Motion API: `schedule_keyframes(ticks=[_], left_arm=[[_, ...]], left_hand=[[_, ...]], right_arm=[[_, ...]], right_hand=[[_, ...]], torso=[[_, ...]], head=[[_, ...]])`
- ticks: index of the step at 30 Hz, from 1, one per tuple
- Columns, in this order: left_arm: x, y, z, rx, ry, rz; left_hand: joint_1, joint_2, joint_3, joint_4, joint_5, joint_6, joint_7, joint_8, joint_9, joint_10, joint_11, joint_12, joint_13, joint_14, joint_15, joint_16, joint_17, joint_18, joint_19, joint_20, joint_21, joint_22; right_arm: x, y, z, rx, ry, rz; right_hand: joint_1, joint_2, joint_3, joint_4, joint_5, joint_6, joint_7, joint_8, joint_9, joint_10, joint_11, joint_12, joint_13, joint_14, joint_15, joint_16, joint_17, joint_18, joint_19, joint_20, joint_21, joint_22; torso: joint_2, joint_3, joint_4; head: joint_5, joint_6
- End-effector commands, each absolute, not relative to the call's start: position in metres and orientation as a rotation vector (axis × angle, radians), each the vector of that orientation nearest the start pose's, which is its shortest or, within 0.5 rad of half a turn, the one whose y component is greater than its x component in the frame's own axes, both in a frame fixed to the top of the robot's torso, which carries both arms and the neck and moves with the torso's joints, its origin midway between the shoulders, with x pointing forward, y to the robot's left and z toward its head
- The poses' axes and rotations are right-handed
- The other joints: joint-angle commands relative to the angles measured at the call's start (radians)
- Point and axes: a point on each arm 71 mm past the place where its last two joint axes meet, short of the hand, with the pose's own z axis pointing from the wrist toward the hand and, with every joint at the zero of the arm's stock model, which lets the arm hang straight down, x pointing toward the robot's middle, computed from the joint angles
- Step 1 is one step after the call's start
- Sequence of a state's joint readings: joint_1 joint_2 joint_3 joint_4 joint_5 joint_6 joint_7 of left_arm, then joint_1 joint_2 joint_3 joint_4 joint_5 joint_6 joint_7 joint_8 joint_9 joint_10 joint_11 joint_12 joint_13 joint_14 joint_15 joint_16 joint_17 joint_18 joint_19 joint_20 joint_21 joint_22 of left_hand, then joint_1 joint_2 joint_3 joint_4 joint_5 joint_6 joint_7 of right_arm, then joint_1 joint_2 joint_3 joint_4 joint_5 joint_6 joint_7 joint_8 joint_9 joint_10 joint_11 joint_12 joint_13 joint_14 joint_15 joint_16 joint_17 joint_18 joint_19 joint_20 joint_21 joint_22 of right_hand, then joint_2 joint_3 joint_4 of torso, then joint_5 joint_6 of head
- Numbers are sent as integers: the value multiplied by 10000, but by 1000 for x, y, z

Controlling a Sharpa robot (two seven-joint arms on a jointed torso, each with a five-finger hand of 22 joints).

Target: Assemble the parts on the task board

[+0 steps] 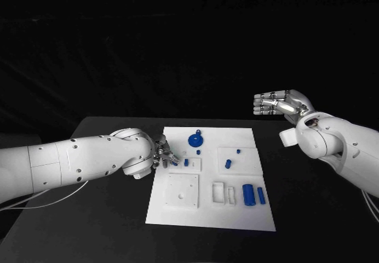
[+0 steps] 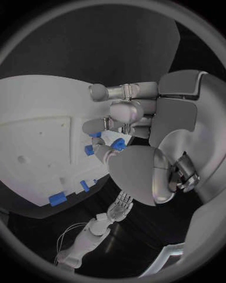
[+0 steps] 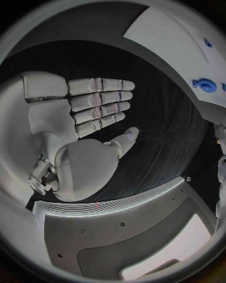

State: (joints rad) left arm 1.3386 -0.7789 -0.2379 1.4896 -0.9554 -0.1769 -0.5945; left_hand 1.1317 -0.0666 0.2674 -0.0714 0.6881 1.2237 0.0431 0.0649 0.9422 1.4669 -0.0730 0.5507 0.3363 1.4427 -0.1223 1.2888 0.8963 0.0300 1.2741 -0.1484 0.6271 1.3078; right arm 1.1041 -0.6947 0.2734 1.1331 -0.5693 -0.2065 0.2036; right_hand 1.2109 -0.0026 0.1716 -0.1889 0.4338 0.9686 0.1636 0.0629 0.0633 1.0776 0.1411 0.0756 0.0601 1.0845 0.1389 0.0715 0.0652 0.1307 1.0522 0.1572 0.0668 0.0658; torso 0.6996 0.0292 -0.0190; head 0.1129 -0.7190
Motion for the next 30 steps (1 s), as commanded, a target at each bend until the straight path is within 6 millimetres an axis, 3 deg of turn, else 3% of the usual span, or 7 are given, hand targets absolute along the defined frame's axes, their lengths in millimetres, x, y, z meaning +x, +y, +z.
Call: schedule_keyframes(ticks=[1, 19, 30], left_arm=[[484, 210, -228, -3984, 22076, -3170], [485, 208, -229, -3868, 22162, -3157], [483, 206, -233, -3688, 22469, -3080]], left_hand=[[21, 64, 805, -744, -346, 904, -726, 43, 168, 490, -71, 55, 9, -1, -61, 35, 21, 121, -13, 58, 50, 170], [128, 74, 811, -647, -425, 861, -718, 19, 389, 492, -66, 48, -5, -6, -54, 29, 6, 121, -17, 65, 33, 170], [179, 108, 772, -511, -660, 790, -701, 12, 324, 491, -43, 6, -23, -18, -44, -44, -91, 126, -28, 79, -12, 164]], right_arm=[[565, -255, -158, 7723, 14413, 12430], [564, -254, -163, 7785, 14499, 12436], [564, -255, -164, 7793, 14517, 12428]], right_hand=[[14, 2, 38, 4, 15, 25, 36, -6, 6, -41, 34, -31, -16, -56, -15, -58, -15, 162, -10, -19, -5, -13], [-4, -9, 47, 20, 16, -11, 39, -8, 4, -57, 37, -30, -16, -99, -5, -59, -16, 157, -54, -5, -6, -13], [-4, -9, 47, 20, 16, -11, 39, -8, 4, -57, 37, -30, -16, -99, -5, -59, -16, 157, -54, -5, -6, -13]], torso=[[-3, 11, -1], [0, -2, -8], [-4, 0, 0]], head=[[33, -20], [23, -35], [14, -62]])
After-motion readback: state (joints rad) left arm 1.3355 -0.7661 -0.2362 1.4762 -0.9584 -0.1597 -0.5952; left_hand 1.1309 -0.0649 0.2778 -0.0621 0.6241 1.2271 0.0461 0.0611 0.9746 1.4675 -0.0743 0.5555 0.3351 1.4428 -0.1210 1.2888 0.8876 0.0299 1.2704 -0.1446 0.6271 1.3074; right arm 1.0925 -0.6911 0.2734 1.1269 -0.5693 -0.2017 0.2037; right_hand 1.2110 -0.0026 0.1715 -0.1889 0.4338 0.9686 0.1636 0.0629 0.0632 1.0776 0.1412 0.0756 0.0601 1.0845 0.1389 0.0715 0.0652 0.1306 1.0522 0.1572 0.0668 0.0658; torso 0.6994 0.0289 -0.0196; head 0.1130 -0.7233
